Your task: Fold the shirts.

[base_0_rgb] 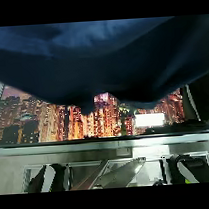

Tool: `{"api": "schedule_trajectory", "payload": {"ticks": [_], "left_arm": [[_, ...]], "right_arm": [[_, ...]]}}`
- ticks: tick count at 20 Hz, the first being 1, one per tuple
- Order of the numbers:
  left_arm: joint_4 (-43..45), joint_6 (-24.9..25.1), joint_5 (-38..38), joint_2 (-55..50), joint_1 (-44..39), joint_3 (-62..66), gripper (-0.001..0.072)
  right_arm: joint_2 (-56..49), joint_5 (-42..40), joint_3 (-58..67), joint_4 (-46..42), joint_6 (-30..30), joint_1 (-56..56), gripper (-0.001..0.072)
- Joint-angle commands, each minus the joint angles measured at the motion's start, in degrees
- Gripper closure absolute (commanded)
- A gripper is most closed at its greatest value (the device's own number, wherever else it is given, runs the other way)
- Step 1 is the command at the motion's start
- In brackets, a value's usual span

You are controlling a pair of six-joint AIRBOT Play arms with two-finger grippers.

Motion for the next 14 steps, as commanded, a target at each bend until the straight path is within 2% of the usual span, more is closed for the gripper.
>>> {"api": "schedule_trajectory", "payload": {"ticks": [1,4,6,8,10,12,14], "left_arm": [[-2.5,-8.7,4.0,-6.6,13.8,22.7,0.0681],[-1.9,-10.9,0.2,-12.0,18.2,25.0,0.0681],[0.4,-9.1,-1.0,-13.2,15.3,18.4,0.0681],[11.1,-4.5,-1.9,-12.0,5.7,3.8,0.0681],[29.2,0.8,0.3,-11.3,-8.4,-14.7,0.0681],[42.9,4.6,9.5,-14.4,-21.2,-30.0,0.0680],[49.7,6.6,18.3,-21.4,-29.3,-38.7,0.0680]], "right_arm": [[-2.3,-0.8,8.1,-0.6,0.2,-2.4,0.0689],[-10.8,3.2,7.8,2.4,0.7,-2.3,0.0689],[-18.4,4.6,6.1,5.7,0.7,-1.6,0.0689],[-26.8,4.6,4.7,5.8,0.0,0.0,0.0689],[-36.2,4.5,4.6,5.8,-0.1,2.6,0.0689],[-44.9,4.5,4.6,5.8,-2.4,5.2,0.0689],[-53.9,4.3,4.6,5.7,-3.0,7.6,0.0689]]}}
